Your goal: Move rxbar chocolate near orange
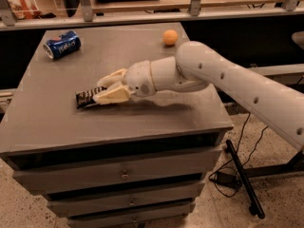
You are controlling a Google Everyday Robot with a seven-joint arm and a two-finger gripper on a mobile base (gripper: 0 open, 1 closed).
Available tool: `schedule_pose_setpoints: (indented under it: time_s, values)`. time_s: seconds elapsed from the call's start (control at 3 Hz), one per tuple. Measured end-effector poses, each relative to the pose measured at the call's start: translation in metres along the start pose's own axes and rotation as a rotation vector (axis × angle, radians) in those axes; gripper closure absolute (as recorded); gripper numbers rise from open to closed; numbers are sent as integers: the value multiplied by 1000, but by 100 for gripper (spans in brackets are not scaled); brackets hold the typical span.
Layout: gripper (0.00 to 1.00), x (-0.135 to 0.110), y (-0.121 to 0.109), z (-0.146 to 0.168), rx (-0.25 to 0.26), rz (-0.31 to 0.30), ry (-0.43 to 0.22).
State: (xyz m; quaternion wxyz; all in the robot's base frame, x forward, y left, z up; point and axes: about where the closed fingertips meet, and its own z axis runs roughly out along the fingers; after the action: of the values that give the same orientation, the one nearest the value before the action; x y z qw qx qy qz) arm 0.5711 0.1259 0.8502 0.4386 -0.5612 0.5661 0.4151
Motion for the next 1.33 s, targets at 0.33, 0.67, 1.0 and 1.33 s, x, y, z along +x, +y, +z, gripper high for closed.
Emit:
schedule_pose_setpoints:
  time_s: [0.33,0.67,1.0,1.33]
  values:
    - [100,4,-5,-45,207,58,-21]
    - [100,6,-6,-79,355,95,-28]
    - [100,15,-9,-118,558,124,3]
    - [100,17,-29,-157,750,110,22]
